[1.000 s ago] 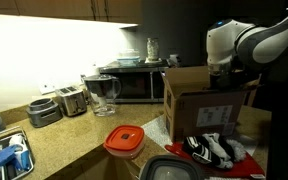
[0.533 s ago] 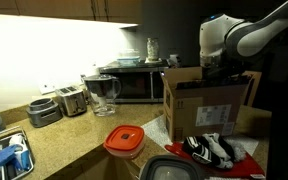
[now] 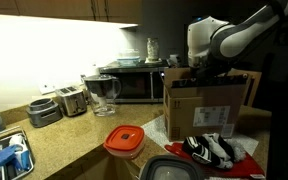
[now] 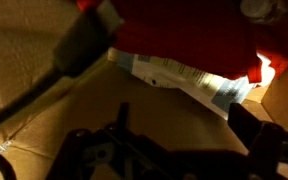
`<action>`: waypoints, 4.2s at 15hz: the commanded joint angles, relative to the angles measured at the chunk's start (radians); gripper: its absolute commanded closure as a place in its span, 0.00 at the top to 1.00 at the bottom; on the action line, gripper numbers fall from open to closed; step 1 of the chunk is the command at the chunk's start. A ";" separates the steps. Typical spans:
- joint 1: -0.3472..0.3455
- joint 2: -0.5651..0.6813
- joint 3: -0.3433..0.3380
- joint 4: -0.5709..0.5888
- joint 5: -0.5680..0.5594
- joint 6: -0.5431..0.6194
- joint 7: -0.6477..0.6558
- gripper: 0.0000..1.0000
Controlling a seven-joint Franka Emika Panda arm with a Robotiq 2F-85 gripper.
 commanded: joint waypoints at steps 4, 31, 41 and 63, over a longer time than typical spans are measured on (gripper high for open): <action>0.004 0.072 -0.020 0.063 0.129 0.020 -0.229 1.00; 0.032 0.193 -0.072 0.171 0.301 -0.131 -0.481 0.02; 0.030 0.123 -0.073 0.142 0.312 -0.160 -0.487 0.00; 0.005 -0.041 -0.075 0.173 0.355 -0.244 -0.575 0.64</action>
